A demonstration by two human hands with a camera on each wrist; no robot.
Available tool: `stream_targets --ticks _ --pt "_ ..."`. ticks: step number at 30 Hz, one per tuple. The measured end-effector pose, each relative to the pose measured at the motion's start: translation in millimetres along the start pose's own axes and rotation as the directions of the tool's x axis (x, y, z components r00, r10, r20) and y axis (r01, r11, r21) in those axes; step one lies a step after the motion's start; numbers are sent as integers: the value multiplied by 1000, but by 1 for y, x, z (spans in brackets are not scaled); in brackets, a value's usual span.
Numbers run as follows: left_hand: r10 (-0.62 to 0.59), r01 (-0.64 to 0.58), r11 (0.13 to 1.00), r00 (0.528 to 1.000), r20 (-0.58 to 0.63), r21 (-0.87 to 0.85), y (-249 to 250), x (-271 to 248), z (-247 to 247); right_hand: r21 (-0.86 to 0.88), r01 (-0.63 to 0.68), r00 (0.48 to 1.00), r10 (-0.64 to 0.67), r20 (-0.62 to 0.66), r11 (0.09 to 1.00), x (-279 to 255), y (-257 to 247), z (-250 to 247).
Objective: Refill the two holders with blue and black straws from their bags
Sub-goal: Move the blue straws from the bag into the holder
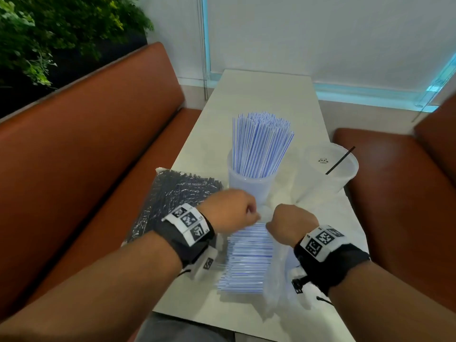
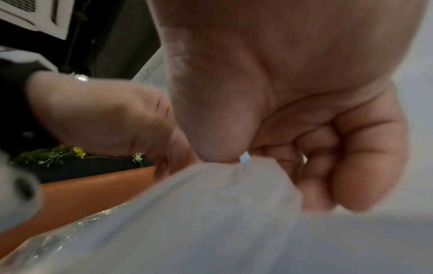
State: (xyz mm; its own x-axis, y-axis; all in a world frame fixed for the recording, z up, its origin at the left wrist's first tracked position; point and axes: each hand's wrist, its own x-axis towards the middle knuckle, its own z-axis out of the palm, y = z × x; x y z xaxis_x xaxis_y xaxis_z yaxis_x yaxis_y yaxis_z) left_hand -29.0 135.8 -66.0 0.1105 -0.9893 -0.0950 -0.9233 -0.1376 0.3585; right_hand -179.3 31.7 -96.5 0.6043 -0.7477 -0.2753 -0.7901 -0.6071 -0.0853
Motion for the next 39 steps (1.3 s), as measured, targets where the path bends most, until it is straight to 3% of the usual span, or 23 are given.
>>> stream_targets --ticks 1,3,6,11,12,13,14,17,18,20,21,22,23,24,30,36,39 --pt "-3 -4 998 994 114 56 2 -1 14 21 -18 1000 18 2 1000 1 -1 -1" --pt "23 -37 997 980 199 67 6 0 37 59 -31 999 29 35 998 4 1 -5" --pt "84 -101 991 978 189 83 19 11 56 48 3 995 -8 102 999 8 7 -6" --pt "128 -188 948 964 234 256 29 28 68 187 -1 994 -20 111 982 7 16 -15" --pt "130 -191 947 963 236 259 30 31 70 189 96 995 -100 12 977 7 17 -16" --pt "129 -190 947 964 233 258 30 32 71 85 283 956 -273 -110 955 7 19 -16" --pt "125 -183 949 966 225 258 31 34 72 62 326 945 -323 -60 943 7 22 -18" --pt "124 -177 938 975 186 300 31 36 68 46 531 828 -507 -238 846 13 29 -16" --pt "129 -180 928 977 172 326 30 35 65 51 500 847 -476 -238 864 9 27 -15" --pt "129 -174 914 981 143 365 26 33 57 200 343 936 -315 -158 918 4 27 -16" --pt "124 -166 909 983 133 382 23 31 52 284 220 968 -174 -181 933 9 28 -15" --pt "110 -152 905 986 128 398 19 28 47 365 42 996 -11 -89 930 12 30 -11" --pt "87 -133 900 988 128 414 14 25 42 353 -72 997 67 25 933 15 31 -8" --pt "64 -113 898 989 130 425 8 21 37 324 -101 994 84 66 941 18 31 -5" --pt "63 -93 881 995 80 463 -57 -6 8 263 -92 996 85 37 960 28 47 10" --pt "-97 83 912 995 15 401 -117 -31 -7 344 -182 982 186 23 921 24 47 12" --pt "-102 110 924 994 -42 367 -124 -36 -11 544 -45 948 207 -240 838 14 40 -4"
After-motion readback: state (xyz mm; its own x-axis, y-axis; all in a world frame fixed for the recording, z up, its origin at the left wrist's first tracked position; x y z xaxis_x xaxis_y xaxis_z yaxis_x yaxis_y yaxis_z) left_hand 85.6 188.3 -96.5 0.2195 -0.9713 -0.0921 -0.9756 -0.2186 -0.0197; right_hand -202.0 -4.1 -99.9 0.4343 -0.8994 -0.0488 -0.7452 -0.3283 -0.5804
